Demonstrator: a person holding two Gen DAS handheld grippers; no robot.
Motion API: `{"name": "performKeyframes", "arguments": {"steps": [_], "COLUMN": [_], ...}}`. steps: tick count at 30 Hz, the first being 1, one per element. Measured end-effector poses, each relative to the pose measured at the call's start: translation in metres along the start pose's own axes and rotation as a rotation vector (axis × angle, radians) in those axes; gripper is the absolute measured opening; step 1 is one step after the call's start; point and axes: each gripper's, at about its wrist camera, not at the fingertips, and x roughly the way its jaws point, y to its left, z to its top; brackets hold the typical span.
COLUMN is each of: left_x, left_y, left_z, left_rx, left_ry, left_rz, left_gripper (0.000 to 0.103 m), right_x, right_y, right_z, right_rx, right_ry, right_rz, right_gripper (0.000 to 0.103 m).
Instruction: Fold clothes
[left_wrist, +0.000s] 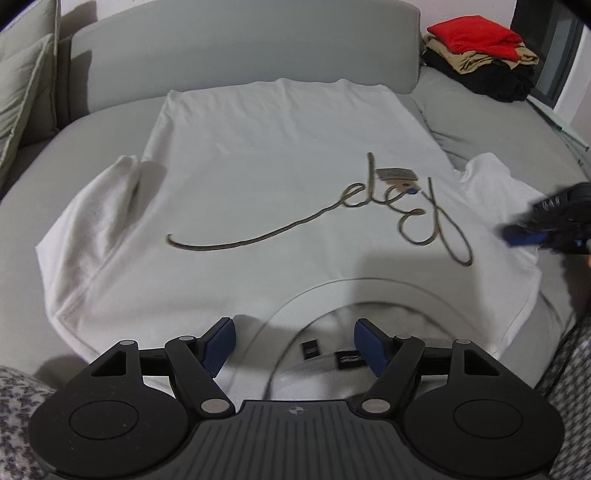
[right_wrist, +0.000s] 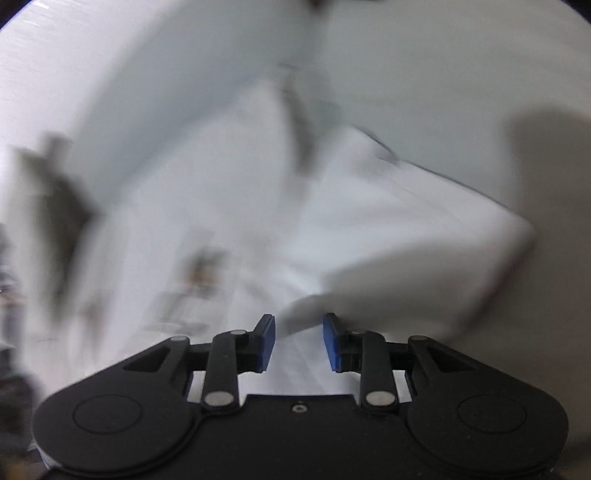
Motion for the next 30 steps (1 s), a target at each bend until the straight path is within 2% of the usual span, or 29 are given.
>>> {"name": "performKeyframes", "arguments": {"steps": [1,3,5,7,8,12,15,17,18,21,24,26,30], "left_x": [-0.002,-0.005,-0.009,-0.016,-0.021,-0.029,-0.022,-0.01,-0.01,-0.016,-0.017,-0.015,-0.014], "left_y": [0.002,0.008,0.012,0.012,0.013,0.022,0.032,0.038,0.039,0.042,0.049,0.054,0.048], "left_z": [-0.001,-0.004,-0.006,-0.008,-0.009,-0.007,-0.004,-0.007,-0.011,-0.018,-0.022,-0.022,-0.017], "left_rx": [-0.001,-0.015,-0.037,-0.036,-0.037,-0.079,-0.111,-0.129,-0.125,-0.111,-0.143,-0.172,-0.167], "left_ry": [-0.002,-0.003,-0.005,-0.039,-0.065,-0.149,-0.132,-0.059,-0.059,-0.041,-0.031,-0.02,-0.008], "left_rz": [0.005,0.001,0.002,0.028,0.043,0.134,0.175,0.16,0.148,0.099,0.078,0.076,0.107], "left_gripper": [0.071,0.071,0.069,0.065,0.062,0.06,0.059,0.058,0.058,0.059,0.071,0.078,0.08], "right_x": [-0.008,-0.024,-0.045,-0.059,-0.061,-0.061,-0.05,-0.041,-0.037,-0.024,-0.03,-0.019,-0.028], "right_y": [-0.006,-0.015,-0.011,-0.002,0.003,0.03,0.059,0.079,0.087,0.096,0.092,0.093,0.099], "right_z": [-0.001,-0.005,-0.01,-0.017,-0.021,-0.048,-0.066,-0.078,-0.084,-0.102,-0.107,-0.1,-0.113], "right_rx": [0.027,0.082,0.097,0.086,0.076,-0.008,-0.1,-0.171,-0.201,-0.246,-0.27,-0.243,-0.248], "right_ry": [-0.063,-0.183,-0.265,-0.304,-0.298,-0.23,-0.15,-0.103,-0.074,0.034,0.036,0.049,0.046], "right_rz": [-0.064,-0.185,-0.264,-0.296,-0.266,-0.057,0.091,0.157,0.18,0.161,0.155,0.157,0.15], "right_gripper": [0.0,0.0,0.0,0.004,0.011,0.013,0.013,0.014,0.015,0.016,0.016,0.016,0.017]}}
